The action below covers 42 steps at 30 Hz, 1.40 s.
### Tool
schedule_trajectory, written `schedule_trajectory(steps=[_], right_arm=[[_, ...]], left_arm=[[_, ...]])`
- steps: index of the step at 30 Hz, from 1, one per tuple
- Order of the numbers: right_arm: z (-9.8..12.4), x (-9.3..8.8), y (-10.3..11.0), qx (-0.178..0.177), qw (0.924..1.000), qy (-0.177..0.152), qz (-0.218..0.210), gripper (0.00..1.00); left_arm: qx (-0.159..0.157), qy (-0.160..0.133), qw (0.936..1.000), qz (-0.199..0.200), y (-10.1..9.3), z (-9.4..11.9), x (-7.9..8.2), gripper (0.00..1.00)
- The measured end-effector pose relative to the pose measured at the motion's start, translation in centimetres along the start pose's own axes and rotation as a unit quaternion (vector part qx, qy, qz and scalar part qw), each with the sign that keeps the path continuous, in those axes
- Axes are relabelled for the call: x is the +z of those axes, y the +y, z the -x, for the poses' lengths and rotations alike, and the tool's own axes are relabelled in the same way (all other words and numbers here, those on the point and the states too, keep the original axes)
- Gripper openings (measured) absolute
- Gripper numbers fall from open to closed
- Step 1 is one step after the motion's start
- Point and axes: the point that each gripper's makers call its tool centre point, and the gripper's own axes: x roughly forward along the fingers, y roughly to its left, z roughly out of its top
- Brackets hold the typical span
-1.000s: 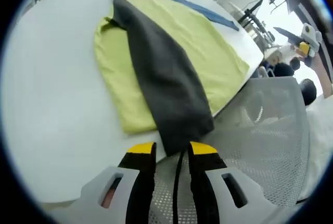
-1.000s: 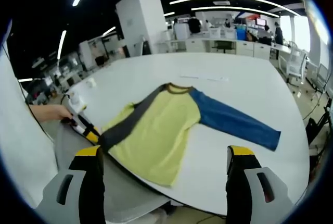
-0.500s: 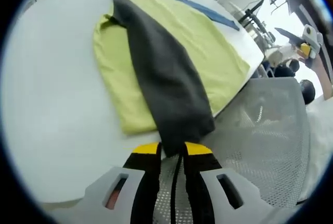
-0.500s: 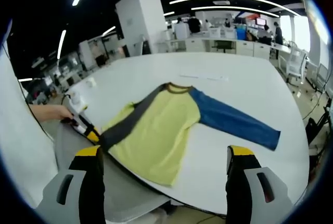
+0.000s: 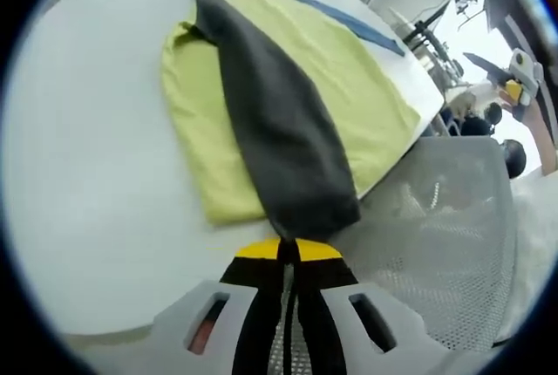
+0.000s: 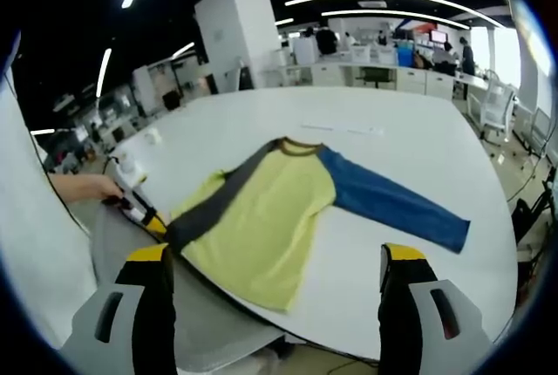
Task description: Fold the garment on the visible template until the final outline fits inside the template.
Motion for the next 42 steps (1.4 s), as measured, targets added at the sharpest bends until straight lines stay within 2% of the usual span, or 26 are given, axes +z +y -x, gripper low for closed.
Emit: schedule_trajectory(steps=[17,28,33,42], right_arm=[[0.0,-0.1,-0.1,-0.003,1.0,0.001,-0.002,0.98],[-0.1,0.1,-0.1,-0.004,1.0,0.0,0.0,0.98],[-0.3,0.2,-0.2,-0.003,1.0,-0.003,0.0,0.98],[-0.8,0.2,0.1,0.004,1.0,-0.001,0.001,0.98]], left_arm=[[-0.008,0.0,0.9996,0.027,-0.3,0.6,0.4,0.0],[-0.003,-0.022,0.9994,0.028,-0.6,3.2,1.6,0.0],[0.013,-0.033,0.9992,0.018,-0.3,4.4,2.1,0.0],[0.031,-0.061,0.997,0.036,0.5,6.4,2.7,0.0]])
